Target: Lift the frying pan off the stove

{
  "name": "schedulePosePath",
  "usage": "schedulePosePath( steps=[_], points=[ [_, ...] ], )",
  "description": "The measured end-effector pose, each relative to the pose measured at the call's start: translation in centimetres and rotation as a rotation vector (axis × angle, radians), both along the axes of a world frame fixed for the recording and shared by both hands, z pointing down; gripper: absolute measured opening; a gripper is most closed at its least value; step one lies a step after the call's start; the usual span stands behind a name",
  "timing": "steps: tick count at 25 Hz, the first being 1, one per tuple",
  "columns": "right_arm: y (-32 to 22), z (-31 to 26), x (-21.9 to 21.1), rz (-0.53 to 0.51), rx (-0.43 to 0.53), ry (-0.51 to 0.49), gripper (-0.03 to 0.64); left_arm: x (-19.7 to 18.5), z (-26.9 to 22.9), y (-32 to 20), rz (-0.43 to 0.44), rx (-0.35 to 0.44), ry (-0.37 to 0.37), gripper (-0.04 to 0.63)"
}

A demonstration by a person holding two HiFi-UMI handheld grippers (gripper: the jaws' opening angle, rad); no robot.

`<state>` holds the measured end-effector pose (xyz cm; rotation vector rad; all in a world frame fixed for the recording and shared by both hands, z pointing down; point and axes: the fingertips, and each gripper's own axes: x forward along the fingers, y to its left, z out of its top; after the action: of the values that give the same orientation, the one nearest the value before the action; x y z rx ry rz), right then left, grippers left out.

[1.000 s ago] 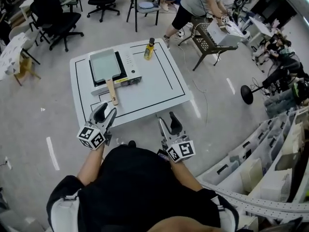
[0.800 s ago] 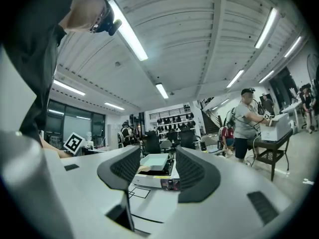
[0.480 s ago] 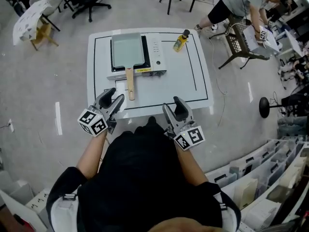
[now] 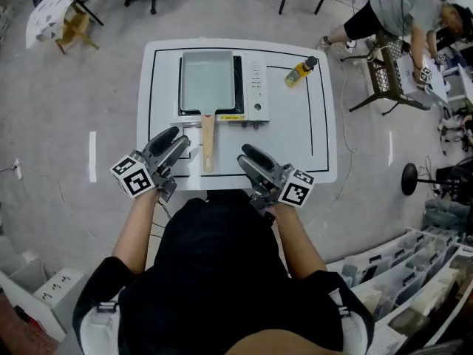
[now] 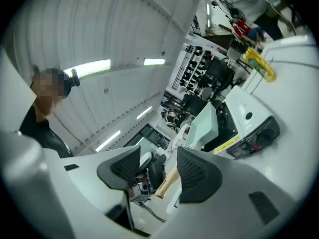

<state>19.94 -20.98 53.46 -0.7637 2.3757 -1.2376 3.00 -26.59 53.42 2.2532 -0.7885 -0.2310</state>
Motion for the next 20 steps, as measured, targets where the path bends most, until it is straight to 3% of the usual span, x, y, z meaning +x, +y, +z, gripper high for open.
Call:
schedulePosePath(
  steps=[3,7,12,15,20],
  points=[
    [-2.1,0.3,-0.4,-0.053,-0.089,-0.1,0.238,0.2,0.3,-1.2,0.04,-0.04,0.021,0.233],
    [-4.1,1.4,-1.1,-0.123,-0.163,-0.118,0.238,0.9,1.3,-2.5,0.099,-0.088,0.045,0.239],
    [-4.2,3.3,-3.1,-0.25,-0.297,-0.152,0.238,2.4,3.6,-2.3,0.213,-0.237,0.119,0.245],
    [-4.4,4.2,-4.6,-0.308,-0.325,-0.167,0.238,3.5,5.2,-1.8,0.303,-0.313,0.136,0.248],
    [-4.1,6.2,-7.3,-0.387,-0.392,-0.172,0.238,5.2,6.3,-1.6,0.417,-0.436,0.276,0.252]
  ],
)
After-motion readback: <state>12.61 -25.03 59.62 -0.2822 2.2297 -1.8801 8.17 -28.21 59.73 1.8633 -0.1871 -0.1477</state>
